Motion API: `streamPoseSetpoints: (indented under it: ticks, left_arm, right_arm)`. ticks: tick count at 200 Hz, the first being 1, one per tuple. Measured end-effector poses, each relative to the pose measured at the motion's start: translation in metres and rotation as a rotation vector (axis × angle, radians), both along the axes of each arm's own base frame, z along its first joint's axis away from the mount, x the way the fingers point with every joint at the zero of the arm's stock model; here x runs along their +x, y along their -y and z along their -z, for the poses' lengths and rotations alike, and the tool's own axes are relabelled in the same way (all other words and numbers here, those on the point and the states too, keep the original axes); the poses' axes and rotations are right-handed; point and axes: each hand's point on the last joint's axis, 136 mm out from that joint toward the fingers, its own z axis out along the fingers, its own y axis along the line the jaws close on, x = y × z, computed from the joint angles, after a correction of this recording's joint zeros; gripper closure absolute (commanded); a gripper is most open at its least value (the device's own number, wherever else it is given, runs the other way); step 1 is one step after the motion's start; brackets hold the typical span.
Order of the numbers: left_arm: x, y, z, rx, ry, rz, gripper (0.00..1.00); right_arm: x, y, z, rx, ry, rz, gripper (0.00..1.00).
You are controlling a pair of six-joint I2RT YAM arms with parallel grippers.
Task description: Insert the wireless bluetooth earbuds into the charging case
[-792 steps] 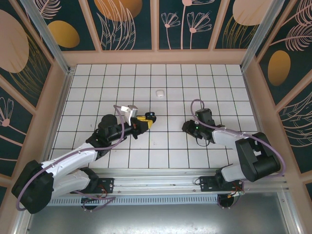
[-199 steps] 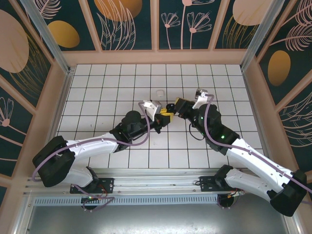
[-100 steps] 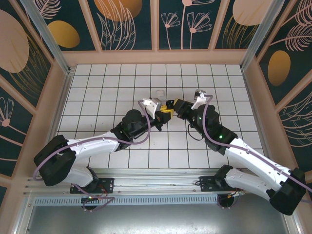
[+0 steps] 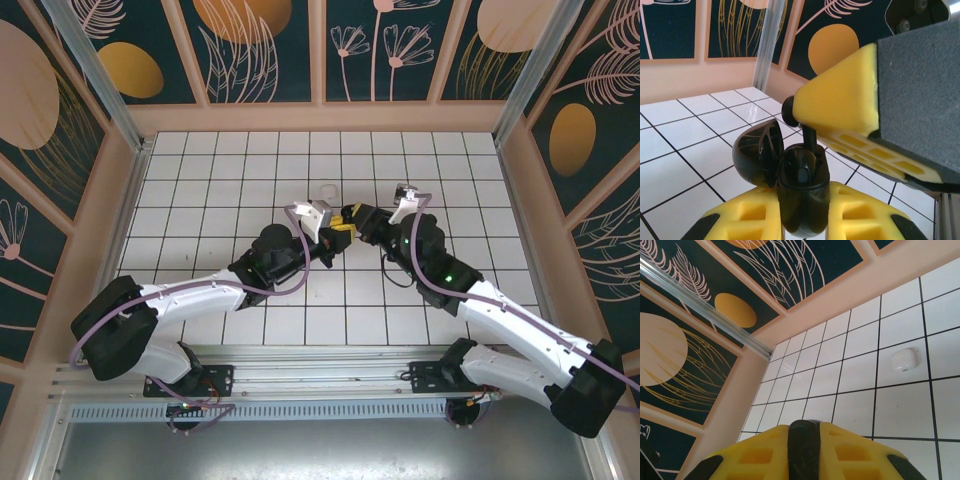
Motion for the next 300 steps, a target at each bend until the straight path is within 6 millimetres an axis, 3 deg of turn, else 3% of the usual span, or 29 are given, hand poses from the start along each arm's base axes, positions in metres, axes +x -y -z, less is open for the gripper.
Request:
streamPoseSetpoints:
  ticks: [300]
  left_arm:
    - [0.003,-0.005,0.005,0.058,0.019,-0.04,1.0]
  right_arm:
    - [-0.006,-0.004,0.009,-0.033,-0.046,-0.019,0.72]
